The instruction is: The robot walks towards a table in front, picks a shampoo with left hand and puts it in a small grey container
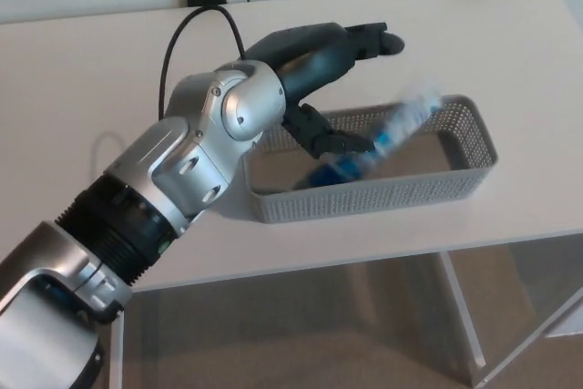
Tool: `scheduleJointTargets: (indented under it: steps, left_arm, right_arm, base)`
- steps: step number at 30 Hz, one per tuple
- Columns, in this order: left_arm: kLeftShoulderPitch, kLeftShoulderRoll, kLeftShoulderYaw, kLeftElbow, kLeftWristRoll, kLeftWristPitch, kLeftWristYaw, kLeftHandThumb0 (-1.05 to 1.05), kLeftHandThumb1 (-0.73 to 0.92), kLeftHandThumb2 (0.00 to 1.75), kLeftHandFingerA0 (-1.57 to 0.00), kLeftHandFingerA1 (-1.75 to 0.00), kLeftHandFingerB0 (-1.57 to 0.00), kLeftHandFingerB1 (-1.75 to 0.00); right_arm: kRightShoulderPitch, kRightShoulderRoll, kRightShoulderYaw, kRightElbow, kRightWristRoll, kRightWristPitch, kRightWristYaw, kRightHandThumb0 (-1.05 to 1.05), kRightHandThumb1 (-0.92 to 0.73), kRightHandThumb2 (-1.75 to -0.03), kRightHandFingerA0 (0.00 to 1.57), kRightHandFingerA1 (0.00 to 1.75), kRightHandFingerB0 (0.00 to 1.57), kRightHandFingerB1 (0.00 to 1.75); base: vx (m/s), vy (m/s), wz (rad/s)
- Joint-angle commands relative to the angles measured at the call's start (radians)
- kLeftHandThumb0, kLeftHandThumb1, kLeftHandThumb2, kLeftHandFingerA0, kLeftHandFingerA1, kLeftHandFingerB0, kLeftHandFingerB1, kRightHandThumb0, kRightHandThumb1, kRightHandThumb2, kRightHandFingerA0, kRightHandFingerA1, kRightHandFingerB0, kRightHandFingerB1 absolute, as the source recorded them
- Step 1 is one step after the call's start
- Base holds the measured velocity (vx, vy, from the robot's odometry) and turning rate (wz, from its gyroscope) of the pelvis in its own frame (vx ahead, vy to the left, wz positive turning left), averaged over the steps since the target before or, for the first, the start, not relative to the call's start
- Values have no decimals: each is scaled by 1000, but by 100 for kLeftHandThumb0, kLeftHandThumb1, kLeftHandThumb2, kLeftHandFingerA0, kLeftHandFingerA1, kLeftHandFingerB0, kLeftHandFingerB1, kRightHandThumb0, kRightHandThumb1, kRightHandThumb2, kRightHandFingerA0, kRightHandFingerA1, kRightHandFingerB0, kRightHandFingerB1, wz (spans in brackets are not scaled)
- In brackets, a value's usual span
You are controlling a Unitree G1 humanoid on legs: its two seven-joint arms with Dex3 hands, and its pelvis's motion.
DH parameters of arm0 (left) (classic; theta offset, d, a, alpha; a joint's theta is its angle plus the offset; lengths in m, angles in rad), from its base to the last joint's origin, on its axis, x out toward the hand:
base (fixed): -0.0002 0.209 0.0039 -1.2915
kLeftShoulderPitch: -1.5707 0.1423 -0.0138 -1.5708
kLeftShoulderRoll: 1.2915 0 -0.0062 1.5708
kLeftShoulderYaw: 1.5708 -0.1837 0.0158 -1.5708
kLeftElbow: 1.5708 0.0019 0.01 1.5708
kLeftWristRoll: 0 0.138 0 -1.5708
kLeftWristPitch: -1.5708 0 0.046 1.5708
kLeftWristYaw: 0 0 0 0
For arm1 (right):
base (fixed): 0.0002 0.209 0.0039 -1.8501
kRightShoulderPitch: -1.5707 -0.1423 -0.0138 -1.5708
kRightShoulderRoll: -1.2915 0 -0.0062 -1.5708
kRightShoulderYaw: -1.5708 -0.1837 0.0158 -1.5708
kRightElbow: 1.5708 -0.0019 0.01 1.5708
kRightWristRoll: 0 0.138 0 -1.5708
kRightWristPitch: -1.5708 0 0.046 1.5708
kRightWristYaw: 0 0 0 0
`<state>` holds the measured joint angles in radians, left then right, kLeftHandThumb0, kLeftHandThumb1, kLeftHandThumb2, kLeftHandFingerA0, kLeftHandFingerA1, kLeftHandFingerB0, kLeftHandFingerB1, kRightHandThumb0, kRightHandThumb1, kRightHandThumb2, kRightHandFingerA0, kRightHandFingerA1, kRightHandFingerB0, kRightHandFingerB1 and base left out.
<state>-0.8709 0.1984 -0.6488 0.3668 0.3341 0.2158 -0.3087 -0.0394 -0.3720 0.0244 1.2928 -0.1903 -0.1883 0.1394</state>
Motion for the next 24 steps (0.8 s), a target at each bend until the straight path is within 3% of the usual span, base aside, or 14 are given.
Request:
scheduleJointTargets:
  steps: [1,2,3,5,6,7,8,9,10,11,14,19,23,24]
  left_arm:
    - [7,6,28,-22,36,89,-78,-88,43,78,0,-7,0,-13]
    - [0,7,30,-17,41,86,-81,-88,44,78,0,-7,0,-12]
    - [1,9,31,-12,44,77,-79,-91,56,61,0,-13,0,-17]
    - [2,10,33,-7,51,67,-79,-90,58,58,0,-14,0,-16]
    - [4,13,37,-5,53,61,-82,-82,45,90,0,-10,0,-13]
    - [6,14,42,-8,51,59,-85,-81,45,90,0,-10,0,-14]
    - [15,15,51,-18,47,55,-86,-90,44,77,0,-10,0,-13]
    - [27,17,62,-31,40,48,-85,-90,44,77,0,-10,0,-13]
    - [37,21,74,-47,39,44,-80,-88,57,58,0,-15,0,-17]
    - [47,43,101,-107,39,24,-72,-78,44,90,0,-13,0,-15]
    - [87,59,181,-231,-13,9,-87,-82,48,89,-8,-12,-4,-12]
    - [176,104,324,-554,-110,-25,-137,-76,46,84,-10,-33,-3,-29]
    - [329,165,497,-964,-282,53,-224,-73,47,79,-13,-34,0,-35]
    - [380,186,547,-1040,-317,47,-238,-35,23,85,0,-49,-1,-49]
  right_arm:
    - [-3,-17,-1,3,1,14,5,-30,-67,-59,66,48,52,41]
    - [-9,-18,1,3,-1,18,5,-30,-67,-59,67,48,53,41]
    - [-9,-19,4,2,-4,17,5,-31,-67,-59,67,47,52,40]
    - [-10,-20,7,1,-6,18,7,-31,-67,-59,66,47,52,40]
    - [-10,-19,7,0,-4,18,7,-31,-66,-59,66,47,52,41]
    - [-10,-19,9,-1,-6,20,3,-32,-65,-59,67,48,53,41]
    - [-7,-18,12,0,-8,21,1,-33,-67,-59,68,47,53,40]
    - [-2,-17,15,1,-10,21,1,-33,-67,-59,68,47,53,40]
    - [-2,-17,17,3,-11,18,3,-33,-68,-59,67,47,53,40]
    - [-2,-17,13,2,-4,19,7,-32,-66,-59,66,48,51,40]
    - [2,-19,10,-1,0,11,14,-31,-66,-59,65,48,52,41]
    - [-10,-23,20,12,-13,18,9,-31,-66,-59,68,48,52,40]
    - [7,-30,24,6,-15,14,10,-33,-66,-59,66,48,52,41]
    - [10,-31,26,7,-17,14,9,-33,-66,-59,67,48,52,41]
  base:
    - [0,0,0]
    - [0,0,0]
    - [0,0,0]
    - [0,0,0]
    - [0,0,0]
    - [0,0,0]
    - [0,0,0]
    - [0,0,0]
    - [0,0,0]
    - [0,0,0]
    - [0,0,0]
    - [0,0,0]
    - [0,0,0]
    - [0,0,0]
